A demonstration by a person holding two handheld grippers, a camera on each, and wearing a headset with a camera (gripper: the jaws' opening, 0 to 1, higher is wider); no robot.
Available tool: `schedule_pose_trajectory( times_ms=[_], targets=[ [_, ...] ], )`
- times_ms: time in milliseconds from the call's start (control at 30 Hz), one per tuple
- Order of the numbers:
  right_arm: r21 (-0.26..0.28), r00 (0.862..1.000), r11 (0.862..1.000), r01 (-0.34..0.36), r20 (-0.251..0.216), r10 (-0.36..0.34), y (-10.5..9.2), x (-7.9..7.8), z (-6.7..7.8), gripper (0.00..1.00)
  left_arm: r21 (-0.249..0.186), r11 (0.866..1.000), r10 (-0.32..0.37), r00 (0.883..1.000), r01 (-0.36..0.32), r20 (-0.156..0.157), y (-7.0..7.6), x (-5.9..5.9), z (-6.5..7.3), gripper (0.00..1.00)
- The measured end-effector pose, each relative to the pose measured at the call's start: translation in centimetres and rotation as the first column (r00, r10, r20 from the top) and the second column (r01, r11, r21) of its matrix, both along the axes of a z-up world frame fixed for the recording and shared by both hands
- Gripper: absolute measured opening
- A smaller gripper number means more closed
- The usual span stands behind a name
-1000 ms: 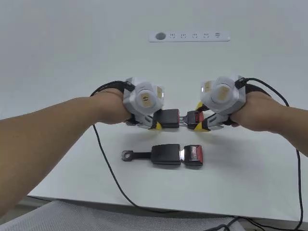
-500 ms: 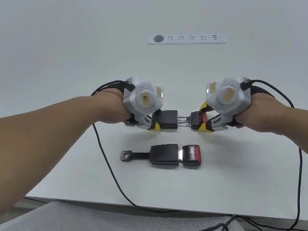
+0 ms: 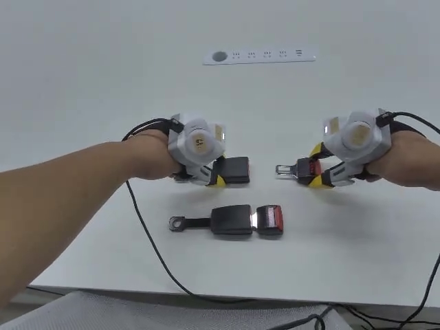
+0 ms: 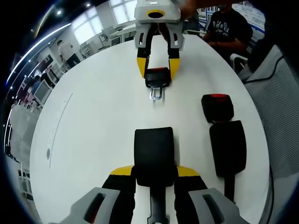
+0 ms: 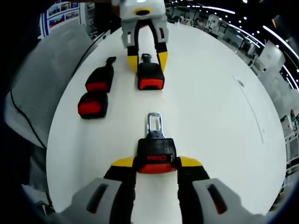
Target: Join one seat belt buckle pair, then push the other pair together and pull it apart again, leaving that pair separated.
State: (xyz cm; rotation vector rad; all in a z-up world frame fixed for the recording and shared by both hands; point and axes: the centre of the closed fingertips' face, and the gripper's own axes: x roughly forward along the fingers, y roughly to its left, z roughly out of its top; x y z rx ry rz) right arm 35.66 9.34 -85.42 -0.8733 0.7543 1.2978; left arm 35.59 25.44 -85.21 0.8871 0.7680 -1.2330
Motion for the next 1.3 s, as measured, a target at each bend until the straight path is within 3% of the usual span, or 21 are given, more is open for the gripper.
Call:
schedule_pose_trajectory(
  times_ms=[267, 500, 700, 867, 900, 933, 1033, 1067, 1167, 1200, 1233, 1300],
  targets=[
    [-0.034, 1.0, 0.999, 0.003, 0.006, -0.002, -2.8, -0.6, -0.1, 0.34, -0.002, 1.0, 0.003, 1.0, -0.003, 0.013, 0.0, 0.0, 0.1, 0.32],
    [-0.033, 1.0, 0.999, 0.022, 0.006, -0.022, -3.1, -0.8, -0.2, 0.36, 0.0, 1.0, 0.001, 1.0, -0.001, 0.012, 0.0, 0.1, 0.0, 0.32],
    [-0.033, 0.997, 0.996, 0.078, 0.027, -0.077, -3.3, -0.5, -0.1, 0.38, -0.006, 1.0, 0.0, 1.0, 0.0, 0.021, 0.2, 0.4, -0.2, 0.33],
    [-0.031, 0.991, 0.992, 0.125, 0.058, -0.123, -3.9, -0.1, 0.1, 0.45, 0.02, 1.0, 0.007, 0.998, -0.008, 0.06, 1.1, 0.6, 0.0, 0.39],
    [-0.026, 0.989, 0.99, 0.14, 0.058, -0.138, -4.0, -0.2, 0.3, 0.45, 0.006, 1.0, 0.022, 0.997, -0.022, 0.074, 1.4, 0.7, 0.4, 0.41],
    [0.014, 0.984, 0.985, 0.171, 0.053, -0.172, -3.8, -0.3, 0.9, 0.45, -0.017, 0.999, 0.048, 0.996, -0.047, 0.081, 1.4, 0.8, 0.9, 0.41],
    [0.086, 0.969, 0.967, 0.24, 0.034, -0.243, -3.5, -1.1, 2.1, 0.48, -0.136, 0.982, 0.141, 0.988, -0.131, 0.063, 1.4, -0.2, 3.4, 0.4],
    [0.102, 0.969, 0.965, 0.242, 0.031, -0.246, -3.4, -1.4, 2.3, 0.49, -0.155, 0.978, 0.152, 0.986, -0.141, 0.062, 1.5, -0.6, 3.9, 0.41],
    [0.139, 0.964, 0.955, 0.264, 0.006, -0.267, -2.9, -2.7, 3.3, 0.5, -0.153, 0.976, 0.166, 0.983, -0.153, 0.078, 2.8, -2.0, 4.5, 0.44],
    [0.175, 0.958, 0.942, 0.286, -0.02, -0.288, -2.3, -3.3, 4.0, 0.5, -0.158, 0.975, 0.174, 0.981, -0.159, 0.089, 3.1, -2.4, 4.8, 0.46],
    [0.201, 0.957, 0.937, 0.286, -0.014, -0.289, -1.9, -3.5, 4.6, 0.51, -0.172, 0.969, 0.198, 0.975, -0.18, 0.099, 3.2, -2.6, 5.3, 0.49],
    [0.22, 0.957, 0.933, 0.283, -0.005, -0.289, -1.6, -4.3, 5.6, 0.53, -0.215, 0.949, 0.253, 0.963, -0.229, 0.09, 3.4, -3.4, 6.1, 0.53]
  ],
)
